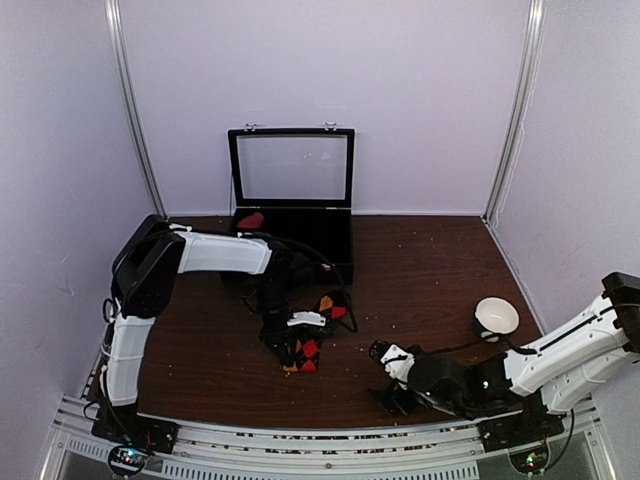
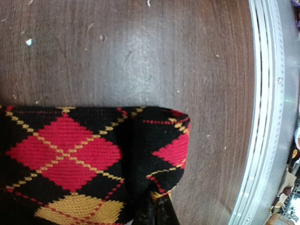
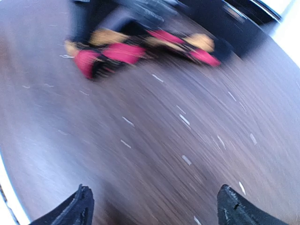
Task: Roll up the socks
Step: Roll the sock at the center of the board.
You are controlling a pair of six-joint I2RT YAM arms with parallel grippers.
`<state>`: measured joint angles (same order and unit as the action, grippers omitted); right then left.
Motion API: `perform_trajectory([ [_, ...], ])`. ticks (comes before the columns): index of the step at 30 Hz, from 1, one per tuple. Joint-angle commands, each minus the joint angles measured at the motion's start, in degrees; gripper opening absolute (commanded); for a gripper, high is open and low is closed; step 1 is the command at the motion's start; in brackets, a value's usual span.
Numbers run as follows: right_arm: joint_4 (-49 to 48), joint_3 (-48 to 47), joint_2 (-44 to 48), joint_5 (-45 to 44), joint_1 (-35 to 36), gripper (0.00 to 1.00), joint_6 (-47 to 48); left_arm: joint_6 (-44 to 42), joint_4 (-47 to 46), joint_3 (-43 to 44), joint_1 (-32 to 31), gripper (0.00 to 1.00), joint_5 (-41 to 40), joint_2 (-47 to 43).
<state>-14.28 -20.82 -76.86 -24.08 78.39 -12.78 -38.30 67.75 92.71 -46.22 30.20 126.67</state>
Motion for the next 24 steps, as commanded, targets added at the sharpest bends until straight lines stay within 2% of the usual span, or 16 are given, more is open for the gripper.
perform_trajectory([
  [1, -5.1, -7.3, -4.8, 11.8, 0.5, 0.85, 15.3, 1.4, 1.9, 2.9, 1.9, 0.00, 3.7, 3.6],
  [4, -12.3, -9.7, -9.6, 15.6, 0.2, 0.80, 21.2, 1.6, 2.3, 3.7, 2.7, 0.00, 4.8, 4.3],
  [13, -7.6, -26.6, -26.0, 29.1, -5.3, 0.57, 31.8, 0.4, 3.9, 5.3, 2.8, 0.00, 3.9, 5.9],
  [24, -2.8, -33.4, -33.4, 32.5, -10.1, 0.46, 36.5, -0.7, 4.9, 6.0, 2.8, 0.00, 3.1, 6.2],
])
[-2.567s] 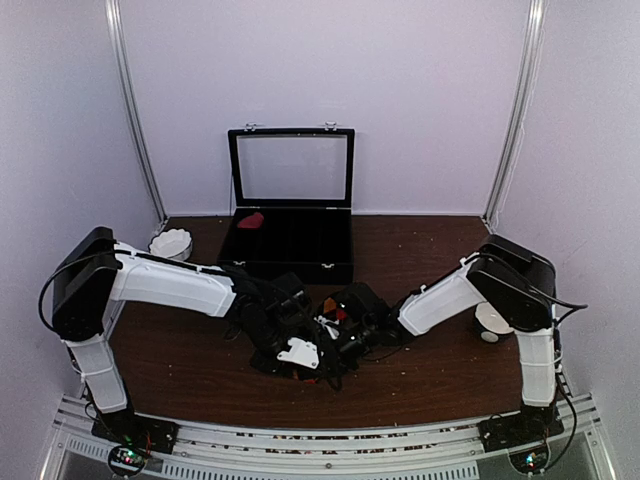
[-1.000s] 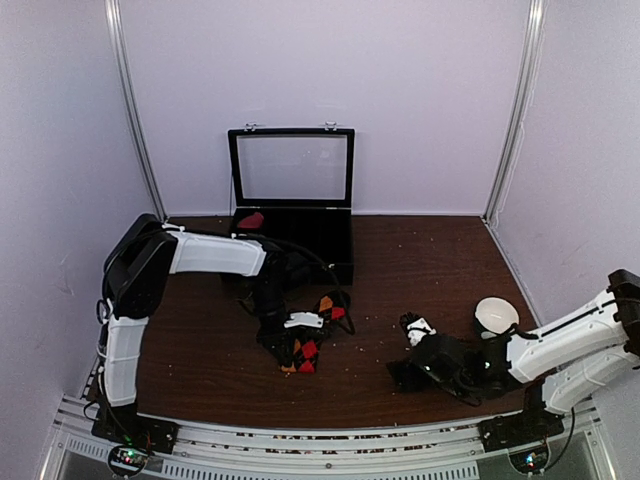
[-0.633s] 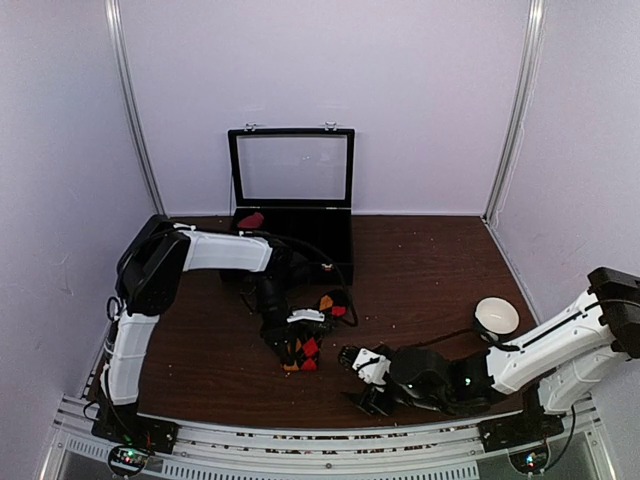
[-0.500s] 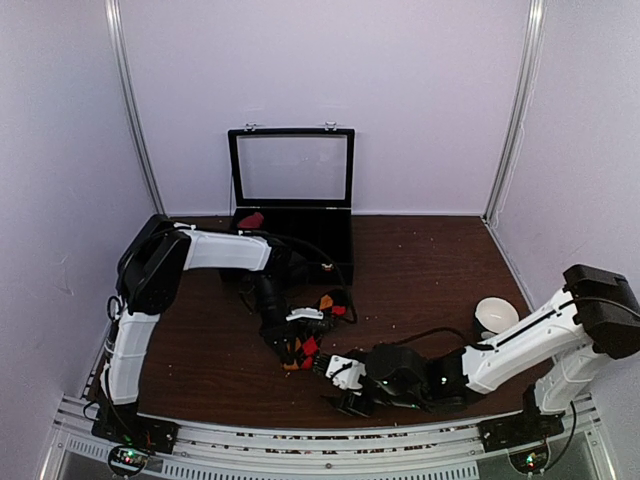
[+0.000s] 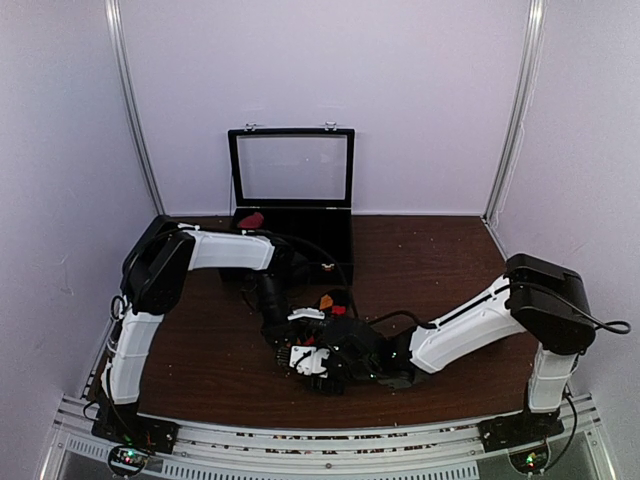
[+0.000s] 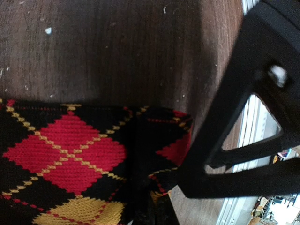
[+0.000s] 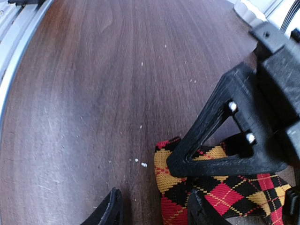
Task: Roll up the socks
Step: Roll the sock at the center of the board.
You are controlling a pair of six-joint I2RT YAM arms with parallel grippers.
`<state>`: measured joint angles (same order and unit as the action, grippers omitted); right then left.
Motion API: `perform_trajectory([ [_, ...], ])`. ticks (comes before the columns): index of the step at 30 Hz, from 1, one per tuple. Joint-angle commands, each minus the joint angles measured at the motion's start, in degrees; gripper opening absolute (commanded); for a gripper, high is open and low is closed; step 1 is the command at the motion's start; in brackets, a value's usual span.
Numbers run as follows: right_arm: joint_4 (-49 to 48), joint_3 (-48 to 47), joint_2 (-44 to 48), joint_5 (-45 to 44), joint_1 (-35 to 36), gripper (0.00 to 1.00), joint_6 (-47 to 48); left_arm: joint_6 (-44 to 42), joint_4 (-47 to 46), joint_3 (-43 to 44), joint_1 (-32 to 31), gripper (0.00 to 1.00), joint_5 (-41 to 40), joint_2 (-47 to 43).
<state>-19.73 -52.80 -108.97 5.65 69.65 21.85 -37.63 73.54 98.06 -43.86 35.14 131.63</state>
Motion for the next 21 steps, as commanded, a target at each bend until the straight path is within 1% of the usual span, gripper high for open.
perform_trajectory([
  [1, 3.3, -1.6, -1.6, 3.4, -1.9, 0.45, 2.0, -1.6, -0.9, 0.6, 0.4, 0.00, -1.9, 1.3],
  [5, 4.1, -1.5, -2.8, 5.0, -3.5, 0.39, 1.3, -1.8, -0.9, 0.5, 0.4, 0.00, -1.9, 1.1],
  [13, 4.7, -1.5, -6.1, 5.5, -4.9, 0.32, 0.2, -3.3, -0.6, -0.2, 0.4, 0.00, -2.0, 0.3],
  [16, 5.1, -1.5, -7.1, 6.2, -5.7, 0.28, -0.9, -4.4, -0.7, -0.8, 0.4, 0.07, -2.0, -0.5],
  [18, 6.4, -1.5, -7.5, 8.0, -6.5, 0.21, -1.6, -4.4, -2.1, -2.0, 0.6, 0.13, -2.1, -2.1],
  [19, 7.1, -1.3, -7.6, 9.0, -6.8, 0.18, -2.1, -4.3, -2.9, -2.5, 0.7, 0.18, -2.1, -3.2],
  [21, 7.3, -0.5, -7.5, 11.3, -7.4, 0.10, -3.5, -3.9, -5.9, -4.6, 1.9, 0.37, -0.5, -7.7],
])
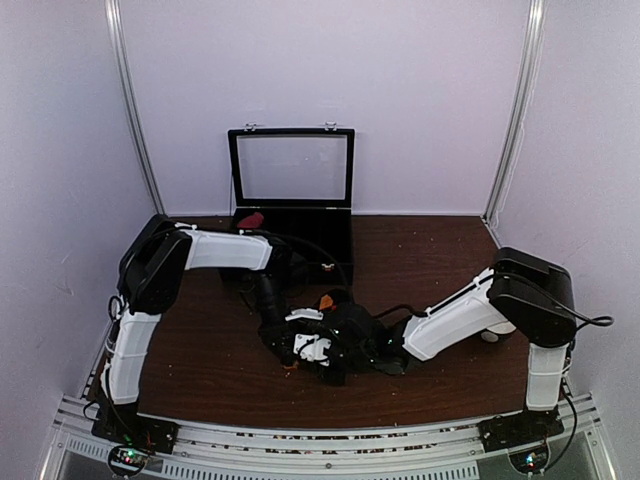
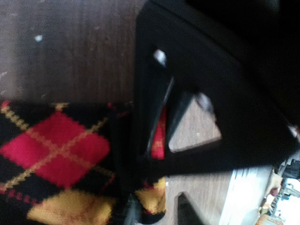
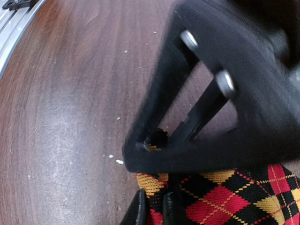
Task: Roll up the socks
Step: Roll the sock at the center of the board.
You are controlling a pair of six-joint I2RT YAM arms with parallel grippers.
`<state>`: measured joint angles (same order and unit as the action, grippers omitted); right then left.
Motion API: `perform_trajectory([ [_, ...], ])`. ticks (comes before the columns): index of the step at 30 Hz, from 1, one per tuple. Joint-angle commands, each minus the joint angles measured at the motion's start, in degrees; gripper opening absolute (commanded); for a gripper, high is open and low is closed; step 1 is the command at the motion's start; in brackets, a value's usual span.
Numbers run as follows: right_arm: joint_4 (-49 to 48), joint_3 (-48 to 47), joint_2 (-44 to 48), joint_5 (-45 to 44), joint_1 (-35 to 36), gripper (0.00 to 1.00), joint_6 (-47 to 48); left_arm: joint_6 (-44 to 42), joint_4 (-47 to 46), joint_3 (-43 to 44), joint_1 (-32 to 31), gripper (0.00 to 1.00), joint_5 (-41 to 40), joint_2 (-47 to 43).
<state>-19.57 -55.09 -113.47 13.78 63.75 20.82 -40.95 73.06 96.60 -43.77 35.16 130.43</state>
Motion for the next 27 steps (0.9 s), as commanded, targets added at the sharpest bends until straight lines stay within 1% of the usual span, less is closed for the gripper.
perform_trajectory([
  [1, 7.3, 2.4, -2.8, 4.2, -1.6, 0.06, -3.1, 0.0, -7.5, -4.4, 2.6, 0.46, 0.7, -8.8],
  [3, 7.9, 3.1, -2.8, 5.8, -1.7, 0.00, -4.1, 0.8, -10.3, -6.1, 3.7, 0.60, 1.8, -13.3],
  [4, 8.3, 3.3, -2.7, 6.5, -1.7, 0.00, -4.7, 1.1, -11.3, -6.7, 4.0, 0.67, 1.3, -15.0],
  [8, 9.4, 3.2, -2.6, 9.0, -1.7, 0.00, -8.2, 1.6, -15.6, -9.8, 4.0, 0.68, -2.0, -22.0],
  [11, 10.6, 2.6, -2.3, 12.5, -1.9, 0.00, -13.4, 2.3, -22.6, -15.4, 4.0, 0.69, -5.8, -28.7],
  [13, 11.7, 2.0, -2.3, 14.9, -2.0, 0.00, -16.9, 3.4, -28.2, -19.2, 4.0, 0.72, -10.3, -33.3],
  [14, 12.0, 1.9, -2.5, 16.3, -2.2, 0.00, -18.5, 4.3, -31.0, -21.1, 4.0, 0.77, -13.0, -35.6],
  [16, 13.1, 1.2, -3.3, 19.0, -2.8, 0.00, -22.3, 6.3, -35.0, -23.3, 4.0, 0.83, -18.2, -38.8],
  [17, 14.1, 0.5, -4.0, 20.3, -3.2, 0.00, -24.4, 6.8, -35.4, -23.3, 4.0, 0.84, -20.2, -39.6],
  [19, 16.0, -1.4, -6.1, 23.4, -4.4, 0.00, -28.8, 7.8, -35.6, -23.1, 4.0, 0.97, -23.6, -40.3],
  [22, 17.9, -3.0, -8.4, 27.2, -5.3, 0.00, -33.1, 10.1, -38.3, -24.1, 4.1, 0.98, -28.8, -41.6],
  [24, 18.5, -3.5, -9.1, 27.7, -5.6, 0.00, -35.0, 11.5, -38.9, -23.6, 4.7, 0.98, -30.5, -43.5],
  [26, 18.4, -3.7, -9.5, 28.7, -6.2, 0.00, -37.4, 12.5, -39.1, -22.9, 5.8, 0.98, -30.4, -44.9],
  [27, 18.2, -3.8, -9.8, 29.1, -6.6, 0.00, -38.4, 13.2, -41.3, -23.8, 6.3, 0.98, -32.3, -44.6],
])
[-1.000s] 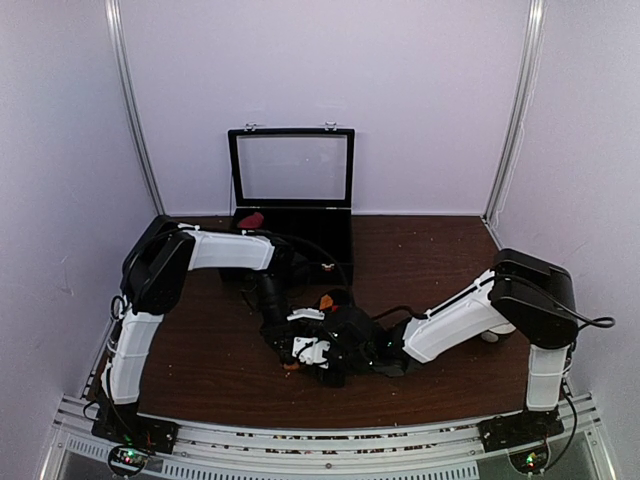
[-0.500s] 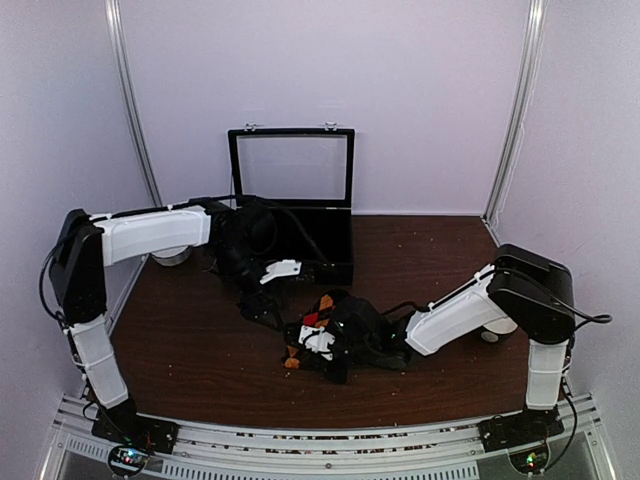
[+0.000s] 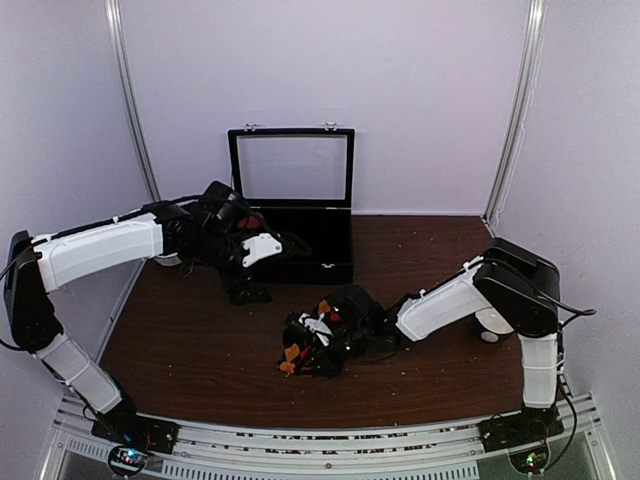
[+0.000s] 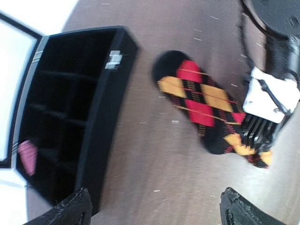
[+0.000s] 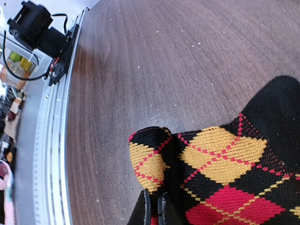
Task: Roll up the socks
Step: Roll the sock at the center of the board.
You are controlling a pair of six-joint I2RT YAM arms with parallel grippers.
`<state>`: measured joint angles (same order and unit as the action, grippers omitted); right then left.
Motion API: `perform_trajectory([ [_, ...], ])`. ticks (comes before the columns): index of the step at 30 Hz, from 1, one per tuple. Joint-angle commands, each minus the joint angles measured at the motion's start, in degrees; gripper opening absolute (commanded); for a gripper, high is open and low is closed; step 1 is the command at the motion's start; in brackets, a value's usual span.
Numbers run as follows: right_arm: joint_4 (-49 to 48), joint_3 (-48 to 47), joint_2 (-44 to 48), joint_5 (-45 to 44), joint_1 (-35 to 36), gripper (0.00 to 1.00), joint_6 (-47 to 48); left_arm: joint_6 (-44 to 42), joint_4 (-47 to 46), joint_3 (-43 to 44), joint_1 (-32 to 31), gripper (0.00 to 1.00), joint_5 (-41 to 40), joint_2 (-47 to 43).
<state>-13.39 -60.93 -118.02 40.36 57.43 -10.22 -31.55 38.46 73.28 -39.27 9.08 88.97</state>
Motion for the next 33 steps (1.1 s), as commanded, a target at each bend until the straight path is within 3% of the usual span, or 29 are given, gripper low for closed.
perform_trajectory([
  [1, 11.8, 2.0, -5.6, 2.9, -0.5, 0.00, -8.4, 5.7, -9.6, -2.1, 2.1, 0.98, -11.6, -2.3],
  [2, 12.0, 2.0, -5.9, 3.0, -0.8, 0.00, -9.0, 8.0, -10.9, -2.6, 2.1, 0.98, -16.8, -0.8],
  [3, 12.2, 1.9, -6.2, 2.8, -0.9, 0.00, -9.4, 7.8, -7.6, -1.4, 2.5, 0.98, -16.2, 0.8],
  [4, 12.3, 2.1, -6.5, 2.4, -1.0, 0.00, -9.9, 5.8, -3.6, -0.3, 3.5, 0.98, -9.3, 1.3],
  [6, 12.9, 2.4, -6.9, 0.5, -1.3, 0.00, -11.0, 3.2, -5.9, -5.1, 3.2, 0.98, 1.3, -3.1],
  [8, 12.1, 3.7, -6.9, -1.0, -1.9, 0.00, -13.0, -3.3, -7.1, -9.2, -1.9, 0.98, 0.0, -5.7],
  [12, 11.3, 5.0, -7.9, -0.1, -3.2, 0.00, -16.3, -6.6, -4.3, -10.0, -6.5, 0.97, 2.6, -3.4],
  [17, 11.3, 4.8, -10.7, 2.5, -4.5, 0.00, -21.2, -10.2, 1.4, -7.2, -11.6, 0.75, 8.0, 2.5],
  [22, 10.7, 5.9, -10.7, 3.8, -4.8, 0.00, -25.1, -12.0, 1.0, -7.5, -15.9, 0.50, 8.9, 8.6],
  [28, 9.8, 7.1, -10.7, 4.7, -5.5, 0.00, -26.0, -12.9, -0.8, -5.9, -16.4, 0.35, 5.7, 14.5],
  [33, 9.5, 7.5, -10.4, 5.3, -5.5, 0.00, -25.3, -12.9, -2.7, -6.3, -16.4, 0.34, 3.8, 15.2],
])
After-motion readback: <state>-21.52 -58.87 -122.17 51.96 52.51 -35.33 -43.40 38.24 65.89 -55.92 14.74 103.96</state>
